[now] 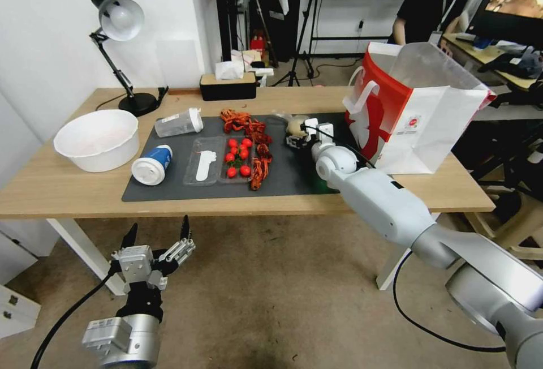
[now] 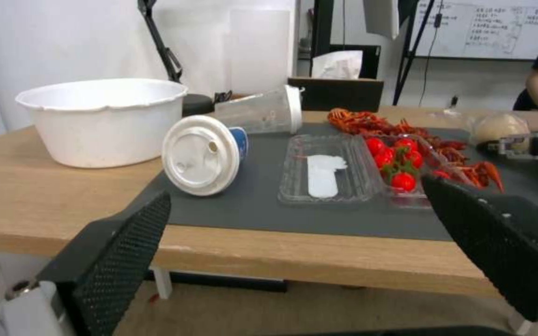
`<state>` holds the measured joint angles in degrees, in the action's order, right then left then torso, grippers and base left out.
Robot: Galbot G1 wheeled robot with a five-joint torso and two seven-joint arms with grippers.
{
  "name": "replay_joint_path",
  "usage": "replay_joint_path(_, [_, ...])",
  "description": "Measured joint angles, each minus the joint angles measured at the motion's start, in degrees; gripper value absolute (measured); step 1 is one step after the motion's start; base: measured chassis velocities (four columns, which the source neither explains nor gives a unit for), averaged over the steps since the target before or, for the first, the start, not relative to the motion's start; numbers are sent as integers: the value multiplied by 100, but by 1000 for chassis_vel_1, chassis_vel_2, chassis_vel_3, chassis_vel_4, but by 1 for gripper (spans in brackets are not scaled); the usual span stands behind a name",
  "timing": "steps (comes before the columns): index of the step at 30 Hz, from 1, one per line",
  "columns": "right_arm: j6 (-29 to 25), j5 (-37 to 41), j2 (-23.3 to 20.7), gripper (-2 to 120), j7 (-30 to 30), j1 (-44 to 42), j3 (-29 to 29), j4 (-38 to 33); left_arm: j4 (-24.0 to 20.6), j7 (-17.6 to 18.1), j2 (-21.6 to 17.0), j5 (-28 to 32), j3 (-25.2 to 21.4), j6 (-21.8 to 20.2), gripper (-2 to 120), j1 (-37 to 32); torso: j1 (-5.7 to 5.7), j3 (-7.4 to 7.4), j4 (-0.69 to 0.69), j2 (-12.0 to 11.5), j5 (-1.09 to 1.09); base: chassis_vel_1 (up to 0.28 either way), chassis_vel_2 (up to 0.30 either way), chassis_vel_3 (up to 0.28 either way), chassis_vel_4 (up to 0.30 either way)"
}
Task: Pick up the trash from the table and place it into the takeout bag.
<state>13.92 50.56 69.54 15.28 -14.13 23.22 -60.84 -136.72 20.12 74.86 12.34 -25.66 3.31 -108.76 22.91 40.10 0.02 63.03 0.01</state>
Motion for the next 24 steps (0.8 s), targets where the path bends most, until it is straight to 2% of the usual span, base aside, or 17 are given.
replay_joint_path(7, [-149,8,-157,37,4,-112,-43,-292,0,2,-6,1,5,1,100,5,0,1,-4,0,0,0,0,0,0])
replay_joint_path(10, [-239,-23,-337,25,23,-247,-103,-706,-10,5,-19,3,1,1,100,2,0,1,-3,-1,0,0,0,0,0])
replay_joint_path(11, [-239,-23,-337,25,23,-247,-103,-706,-10,5,-19,3,1,1,100,2,0,1,-3,-1,0,0,0,0,0])
replay_joint_path(14, [-381,-249,-630,11,45,-477,-316,-1371,-20,10,-23,3,-2,2,100,5,1,1,-3,0,1,0,0,0,0])
replay_joint_path(15, [-381,-249,-630,11,45,-477,-316,-1371,-20,10,-23,3,-2,2,100,5,1,1,-3,0,1,0,0,0,0])
replay_joint_path(18, [-511,-513,-1006,5,91,-639,-547,-2137,-45,14,-31,6,-16,-7,100,15,1,0,-2,0,0,0,0,0,0])
replay_joint_path(20, [-537,-558,-1132,5,134,-676,-640,-2408,-52,15,-30,6,-17,-13,100,15,1,1,-3,-1,1,0,0,0,0])
replay_joint_path(23, [-573,-648,-1571,5,354,-718,-1030,-3307,-79,16,-20,-4,-19,-17,100,-13,0,0,-3,0,-3,0,0,0,0])
replay_joint_path(24, [-573,-648,-1571,5,354,-718,-1030,-3307,-79,16,-20,-4,-19,-17,100,-13,0,0,-3,0,-3,0,0,0,0])
